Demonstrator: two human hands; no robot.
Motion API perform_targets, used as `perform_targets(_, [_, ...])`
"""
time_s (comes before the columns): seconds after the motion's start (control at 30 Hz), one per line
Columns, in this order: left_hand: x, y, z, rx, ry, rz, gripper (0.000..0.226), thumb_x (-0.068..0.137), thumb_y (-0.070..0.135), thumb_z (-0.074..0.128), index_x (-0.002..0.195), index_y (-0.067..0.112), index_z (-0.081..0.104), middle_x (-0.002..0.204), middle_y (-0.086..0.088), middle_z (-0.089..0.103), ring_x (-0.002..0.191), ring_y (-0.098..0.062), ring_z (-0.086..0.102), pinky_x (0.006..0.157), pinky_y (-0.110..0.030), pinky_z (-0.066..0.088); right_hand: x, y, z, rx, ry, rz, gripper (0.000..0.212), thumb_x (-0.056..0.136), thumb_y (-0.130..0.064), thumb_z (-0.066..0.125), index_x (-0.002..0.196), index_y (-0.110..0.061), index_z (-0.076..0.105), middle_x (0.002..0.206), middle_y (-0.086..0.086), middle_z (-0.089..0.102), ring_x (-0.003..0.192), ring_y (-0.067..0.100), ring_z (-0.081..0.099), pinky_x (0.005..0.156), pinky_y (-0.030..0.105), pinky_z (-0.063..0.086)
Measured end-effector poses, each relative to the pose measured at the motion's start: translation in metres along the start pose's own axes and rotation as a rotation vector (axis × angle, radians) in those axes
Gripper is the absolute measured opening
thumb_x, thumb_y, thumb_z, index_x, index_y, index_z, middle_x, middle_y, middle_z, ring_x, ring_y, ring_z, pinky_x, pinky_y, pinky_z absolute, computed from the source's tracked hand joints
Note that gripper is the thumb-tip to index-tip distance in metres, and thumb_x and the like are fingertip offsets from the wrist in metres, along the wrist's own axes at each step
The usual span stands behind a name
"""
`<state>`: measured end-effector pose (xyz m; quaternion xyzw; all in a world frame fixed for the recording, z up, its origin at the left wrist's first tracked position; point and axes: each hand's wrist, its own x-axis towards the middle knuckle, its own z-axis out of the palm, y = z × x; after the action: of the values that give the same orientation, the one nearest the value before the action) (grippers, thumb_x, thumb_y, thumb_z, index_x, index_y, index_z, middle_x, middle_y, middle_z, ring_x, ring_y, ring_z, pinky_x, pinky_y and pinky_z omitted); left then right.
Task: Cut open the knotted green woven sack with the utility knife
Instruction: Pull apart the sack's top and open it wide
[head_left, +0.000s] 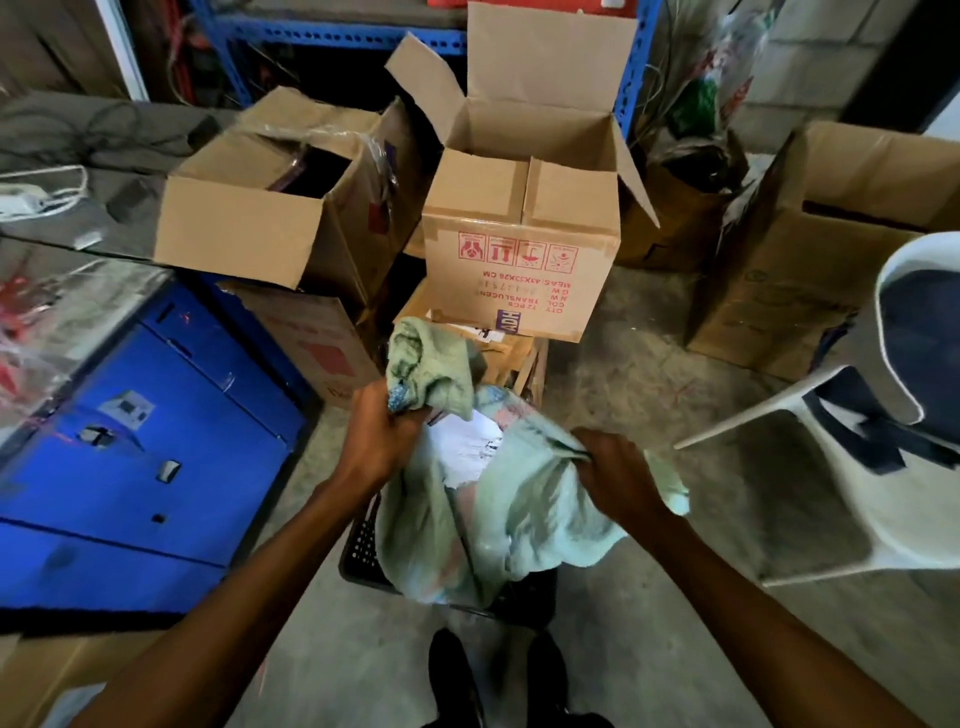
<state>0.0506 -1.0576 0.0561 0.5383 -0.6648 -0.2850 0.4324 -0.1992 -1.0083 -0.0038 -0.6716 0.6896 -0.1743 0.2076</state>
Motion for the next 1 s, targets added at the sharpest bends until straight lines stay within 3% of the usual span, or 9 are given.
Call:
perform_targets(0.07, [0.004,-0.002,-0.012,0.038,0.065,0.019,0.012,0.072,0.002,0.066,0.081,0.009,0.071,0.078,0.008,0.066,0.073,0.02,0.058,0.058,-0.001,0.042,0.009,-0.012,-0.019,0.022,0.07,-0.085,0.022,0.083,-0.007,0.055,0.103,-0.01,0.065,0.097,0.016,0.073,0.089,0.036,0.067,0.075,0.041,0.052])
perform_targets(0.2, [0.021,-0.004,-0.024,0.1,0.116,-0.037,0.025,0.07,0.01,0.063,0.089,-0.003,0.071,0.087,-0.002,0.066,0.085,-0.012,0.062,0.066,-0.02,0.044,0.026,-0.04,-0.037,-0.082,0.078,-0.186,0.025,0.086,-0.01,0.055,0.109,-0.008,0.062,0.105,0.02,0.069,0.096,0.039,0.062,0.081,0.044,0.05])
perform_targets(0.4, [0.021,-0.018,-0.044,0.08,0.216,-0.077,0.023,0.075,-0.013,0.062,0.093,-0.002,0.07,0.096,-0.01,0.07,0.091,-0.02,0.065,0.071,-0.025,0.049,0.045,-0.073,-0.061,-0.065,0.125,-0.275,0.016,0.083,-0.02,0.063,0.097,-0.014,0.07,0.099,0.019,0.071,0.094,0.04,0.063,0.071,0.037,0.047])
perform_targets(0.5, [0.007,-0.024,-0.046,0.054,0.227,-0.153,0.025,0.077,-0.014,0.06,0.098,-0.004,0.069,0.102,-0.015,0.07,0.098,-0.029,0.065,0.08,-0.038,0.052,0.047,-0.08,-0.067,-0.07,0.051,-0.288,0.018,0.084,-0.026,0.063,0.095,-0.014,0.071,0.1,0.017,0.072,0.096,0.037,0.063,0.07,0.034,0.046])
perform_targets(0.6, [0.003,-0.026,-0.047,-0.019,0.256,-0.108,0.029,0.08,-0.009,0.065,0.107,0.0,0.067,0.108,-0.006,0.067,0.103,-0.025,0.065,0.085,-0.037,0.052,0.05,-0.095,-0.074,-0.055,0.117,-0.301,0.018,0.082,-0.028,0.065,0.091,-0.014,0.072,0.096,0.016,0.073,0.094,0.035,0.064,0.069,0.036,0.049])
perform_targets(0.73, [0.004,-0.005,-0.025,-0.139,-0.253,-0.074,0.06,0.07,0.016,0.083,0.123,0.015,0.055,0.118,0.012,0.063,0.105,0.012,0.059,0.089,-0.013,0.048,0.062,-0.141,-0.068,0.029,0.01,-0.431,0.02,0.079,-0.03,0.068,0.088,-0.013,0.072,0.094,0.018,0.074,0.09,0.034,0.067,0.061,0.031,0.045])
perform_targets(0.8, [0.003,0.002,-0.012,-0.1,-0.161,-0.021,0.043,0.074,0.014,0.08,0.114,0.016,0.062,0.114,0.006,0.066,0.1,0.007,0.06,0.087,-0.017,0.051,0.063,-0.152,-0.057,0.05,-0.047,-0.451,0.024,0.076,-0.029,0.07,0.096,-0.015,0.071,0.1,0.014,0.073,0.092,0.032,0.067,0.064,0.029,0.044])
perform_targets(0.93, [-0.004,-0.021,-0.025,-0.033,0.127,-0.013,0.028,0.077,-0.006,0.071,0.098,0.013,0.07,0.095,0.004,0.067,0.084,0.02,0.058,0.068,0.004,0.042,0.054,-0.093,-0.042,-0.008,-0.192,-0.248,0.068,0.067,-0.052,0.074,0.123,-0.024,0.049,0.122,0.004,0.059,0.111,0.025,0.055,0.087,0.034,0.043])
perform_targets(1.0, [-0.01,-0.031,-0.033,-0.045,0.104,-0.028,0.034,0.077,-0.007,0.071,0.098,0.019,0.067,0.094,0.01,0.067,0.081,0.024,0.058,0.068,0.003,0.042,0.038,-0.051,-0.027,-0.073,-0.264,-0.054,0.046,0.077,-0.043,0.07,0.113,-0.017,0.058,0.116,0.009,0.062,0.107,0.028,0.057,0.089,0.038,0.044])
